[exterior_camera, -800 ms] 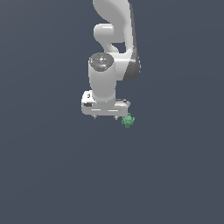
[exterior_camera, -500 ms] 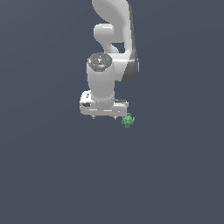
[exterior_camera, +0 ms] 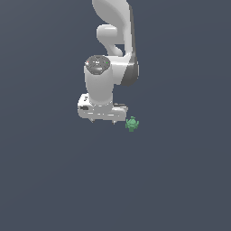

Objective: Pick up the object and move it to a goal position.

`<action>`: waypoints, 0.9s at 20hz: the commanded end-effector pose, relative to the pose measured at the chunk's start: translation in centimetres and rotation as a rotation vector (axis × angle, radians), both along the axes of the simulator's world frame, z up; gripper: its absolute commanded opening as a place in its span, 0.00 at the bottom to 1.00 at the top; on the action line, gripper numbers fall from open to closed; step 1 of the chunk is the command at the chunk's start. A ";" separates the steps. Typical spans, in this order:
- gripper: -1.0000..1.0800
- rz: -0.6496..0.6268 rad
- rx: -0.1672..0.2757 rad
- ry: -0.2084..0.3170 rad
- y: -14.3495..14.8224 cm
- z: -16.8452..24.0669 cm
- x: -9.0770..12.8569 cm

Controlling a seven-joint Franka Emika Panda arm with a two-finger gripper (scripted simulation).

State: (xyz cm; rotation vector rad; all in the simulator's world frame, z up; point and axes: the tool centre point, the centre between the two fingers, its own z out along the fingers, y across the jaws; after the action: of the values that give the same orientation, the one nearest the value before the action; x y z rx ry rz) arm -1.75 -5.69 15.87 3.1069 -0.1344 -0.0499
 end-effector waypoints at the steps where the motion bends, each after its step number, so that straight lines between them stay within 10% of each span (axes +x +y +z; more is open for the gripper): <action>1: 0.96 0.018 0.001 0.000 0.5 -0.2 -0.1; 18: 0.96 0.505 0.026 -0.013 11.2 -5.2 -4.3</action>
State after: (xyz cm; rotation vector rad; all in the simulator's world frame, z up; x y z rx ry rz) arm -5.47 4.40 11.17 3.0755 0.5667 -0.0229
